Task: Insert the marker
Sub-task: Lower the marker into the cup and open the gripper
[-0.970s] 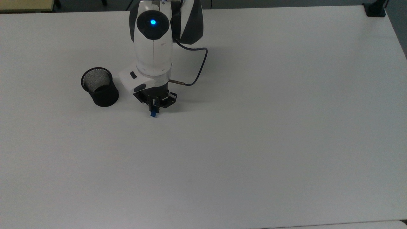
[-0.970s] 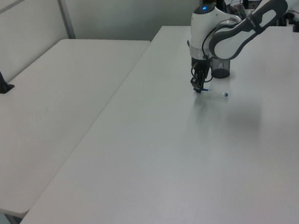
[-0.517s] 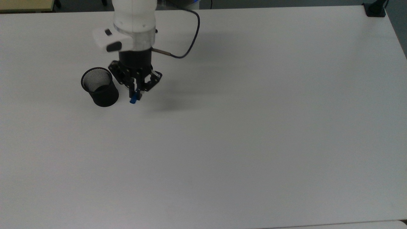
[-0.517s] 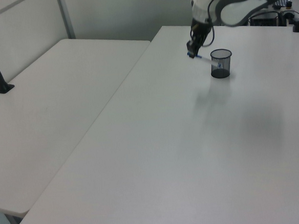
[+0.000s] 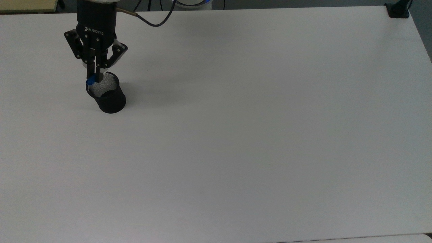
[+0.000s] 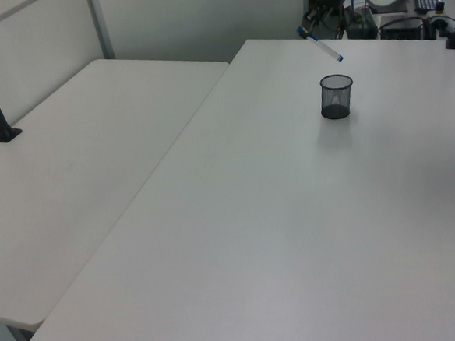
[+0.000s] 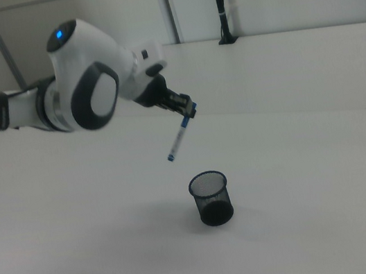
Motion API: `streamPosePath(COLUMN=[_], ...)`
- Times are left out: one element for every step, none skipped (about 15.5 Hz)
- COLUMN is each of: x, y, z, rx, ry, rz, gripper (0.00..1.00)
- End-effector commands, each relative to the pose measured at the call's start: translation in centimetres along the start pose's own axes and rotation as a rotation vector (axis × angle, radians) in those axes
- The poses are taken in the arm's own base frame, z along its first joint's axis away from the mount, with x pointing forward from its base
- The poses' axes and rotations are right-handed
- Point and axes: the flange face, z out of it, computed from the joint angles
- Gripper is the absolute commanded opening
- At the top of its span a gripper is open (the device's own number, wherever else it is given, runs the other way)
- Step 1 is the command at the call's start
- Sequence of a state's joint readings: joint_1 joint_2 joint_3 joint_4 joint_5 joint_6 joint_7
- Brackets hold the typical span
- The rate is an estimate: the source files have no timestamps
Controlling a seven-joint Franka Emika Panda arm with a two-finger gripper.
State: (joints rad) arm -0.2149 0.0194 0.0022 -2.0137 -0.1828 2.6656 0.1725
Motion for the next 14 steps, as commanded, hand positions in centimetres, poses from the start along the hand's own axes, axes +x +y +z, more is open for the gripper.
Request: streamPosePath(x=[-2.7,-3.0,-3.6,-3.8,-4.0,-4.3,-4.4,-4.8,-5.0,-5.4,-5.6,-5.8,-6.0,-6.1], y=[1.8,2.2,2.8,3.3,3.7,4.1,4.3,4.2,4.1,4.0,4.0,4.0,3.9,3.8], z=[1.4,1.8,2.7,3.1,3.9,4.6,5.0,6.0,6.7,7.6,8.0,8.4,8.8,8.9], rx=[0.003,0.002,0.001,-0.003,-0.006,-0.009,-0.01,-0.006,-0.002,0.002,0.004,0.005,0.006,0.008], ry=[0.076,0.092,0.11,0.124,0.123,0.121,0.13,0.129,0.135,0.138,0.147,0.147,0.146,0.144], rz=[-0.036,-0.049,-0.056,-0.062,-0.073,-0.079,-0.082,-0.087,-0.089,-0.093,-0.094,-0.096,-0.097,-0.099], gripper=[0.0,0.0,0.0,0.0,0.0,0.0,0.0,0.0,0.0,0.0,0.0,0.0,0.0,0.0])
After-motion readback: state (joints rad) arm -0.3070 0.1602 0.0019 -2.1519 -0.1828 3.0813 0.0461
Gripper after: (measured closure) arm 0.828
